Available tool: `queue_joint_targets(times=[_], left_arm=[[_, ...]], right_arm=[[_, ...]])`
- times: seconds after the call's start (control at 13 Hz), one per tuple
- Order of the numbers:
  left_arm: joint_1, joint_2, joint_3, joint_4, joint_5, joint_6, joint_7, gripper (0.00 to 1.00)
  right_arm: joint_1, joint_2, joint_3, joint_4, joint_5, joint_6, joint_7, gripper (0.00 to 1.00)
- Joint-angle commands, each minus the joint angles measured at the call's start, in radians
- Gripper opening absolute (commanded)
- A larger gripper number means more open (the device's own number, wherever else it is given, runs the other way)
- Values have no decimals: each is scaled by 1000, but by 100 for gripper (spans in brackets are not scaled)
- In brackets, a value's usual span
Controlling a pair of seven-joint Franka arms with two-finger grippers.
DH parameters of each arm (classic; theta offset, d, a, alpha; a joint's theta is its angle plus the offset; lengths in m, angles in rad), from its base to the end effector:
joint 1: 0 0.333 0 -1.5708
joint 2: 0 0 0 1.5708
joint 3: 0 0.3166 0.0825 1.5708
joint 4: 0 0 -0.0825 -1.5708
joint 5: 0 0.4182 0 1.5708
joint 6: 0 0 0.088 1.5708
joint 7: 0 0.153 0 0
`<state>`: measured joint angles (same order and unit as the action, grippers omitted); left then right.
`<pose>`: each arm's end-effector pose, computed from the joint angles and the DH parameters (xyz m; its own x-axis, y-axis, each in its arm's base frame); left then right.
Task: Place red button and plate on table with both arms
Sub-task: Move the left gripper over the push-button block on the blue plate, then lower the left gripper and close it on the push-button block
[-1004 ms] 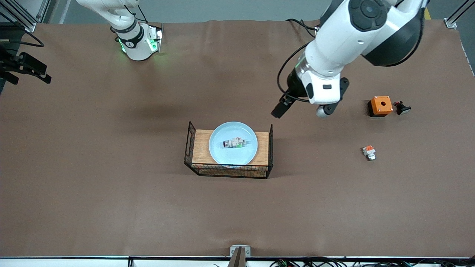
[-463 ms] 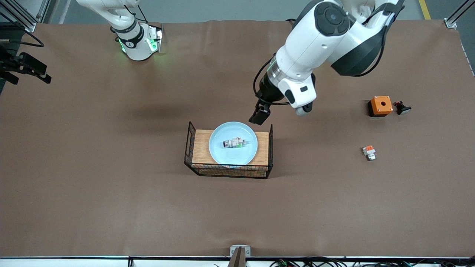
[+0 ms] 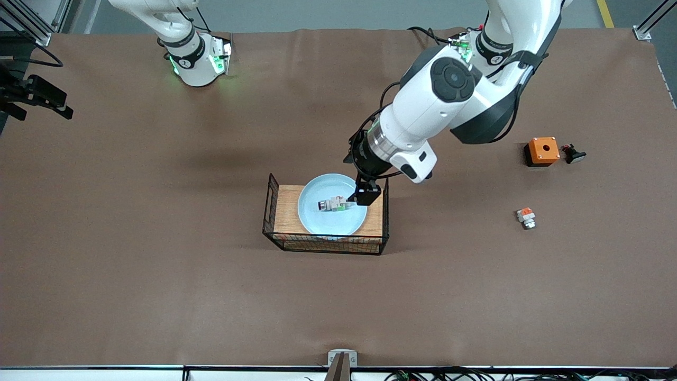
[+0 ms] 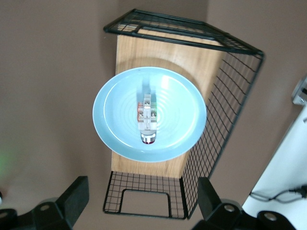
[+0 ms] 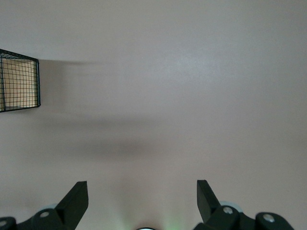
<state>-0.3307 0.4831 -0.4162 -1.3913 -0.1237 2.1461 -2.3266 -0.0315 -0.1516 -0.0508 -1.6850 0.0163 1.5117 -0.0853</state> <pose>0.5904 -0.4893 0.4331 -0.1216 0.9025 -0.4132 0.9913 0.1319 -0.0037 0.5315 -0.0430 0.6016 0.9998 0.0047 -0.0198 0.0042 -0.9997 -0.0257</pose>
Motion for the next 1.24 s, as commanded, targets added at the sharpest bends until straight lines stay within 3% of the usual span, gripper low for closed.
queue_joint_targets(times=[0.0, 1.16], left_arm=[[-36, 60, 7, 58, 24, 0, -76, 100], [-103, 209, 43, 61, 124, -3, -68, 100]], right_arm=[[-5, -14, 3, -5, 1, -5, 6, 100], [-7, -14, 2, 2, -1, -5, 6, 100]])
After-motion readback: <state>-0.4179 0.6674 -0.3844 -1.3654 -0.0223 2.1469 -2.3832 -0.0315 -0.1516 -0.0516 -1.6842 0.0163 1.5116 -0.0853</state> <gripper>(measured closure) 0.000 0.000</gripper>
